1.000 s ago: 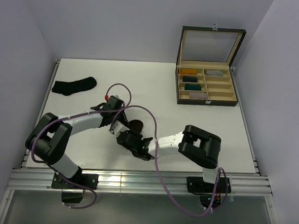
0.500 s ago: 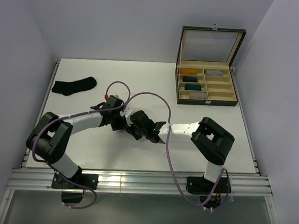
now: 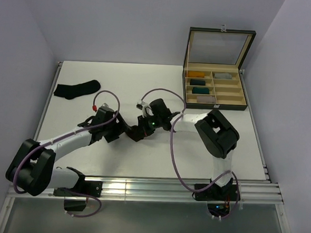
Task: Roll the socks
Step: Roll the sock at the center of the board.
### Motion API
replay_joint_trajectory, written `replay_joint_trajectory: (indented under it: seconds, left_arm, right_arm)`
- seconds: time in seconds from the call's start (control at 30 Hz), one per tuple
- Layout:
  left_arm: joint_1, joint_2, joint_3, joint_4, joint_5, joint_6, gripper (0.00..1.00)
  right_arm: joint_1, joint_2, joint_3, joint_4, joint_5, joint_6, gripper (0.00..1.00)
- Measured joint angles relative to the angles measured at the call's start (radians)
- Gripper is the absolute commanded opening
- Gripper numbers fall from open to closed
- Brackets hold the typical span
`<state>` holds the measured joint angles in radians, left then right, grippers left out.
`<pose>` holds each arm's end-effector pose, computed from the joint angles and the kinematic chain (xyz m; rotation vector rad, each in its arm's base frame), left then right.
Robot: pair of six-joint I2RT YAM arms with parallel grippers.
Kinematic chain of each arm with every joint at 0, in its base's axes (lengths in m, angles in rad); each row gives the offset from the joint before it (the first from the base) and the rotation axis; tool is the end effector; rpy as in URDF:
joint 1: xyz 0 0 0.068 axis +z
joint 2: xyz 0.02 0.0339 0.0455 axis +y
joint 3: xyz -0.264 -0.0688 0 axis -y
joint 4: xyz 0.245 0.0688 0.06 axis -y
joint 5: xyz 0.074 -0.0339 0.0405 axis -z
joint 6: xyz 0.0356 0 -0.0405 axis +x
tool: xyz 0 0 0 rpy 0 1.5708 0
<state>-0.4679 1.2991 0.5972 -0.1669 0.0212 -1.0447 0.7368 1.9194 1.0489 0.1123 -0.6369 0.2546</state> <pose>0.2190 -0.1115 0.1718 -0.7201 2.4624 -0.6644 0.2735 0.2767 0.1424 -0.9215 2.2937 1.2106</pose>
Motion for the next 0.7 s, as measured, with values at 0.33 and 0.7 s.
replay_joint_trajectory:
  seconds: [0.33, 0.7]
  left_arm:
    - [0.000, 0.036, -0.070, 0.137, 0.034, -0.052, 0.75]
    - [-0.013, 0.109, -0.069, 0.248, 0.041, -0.082, 0.53]
  right_arm:
    - [-0.099, 0.133, 0.074, 0.013, -0.275, 0.154, 0.00]
    - [-0.133, 0.209, 0.111, 0.029, -0.389, 0.262, 0.01]
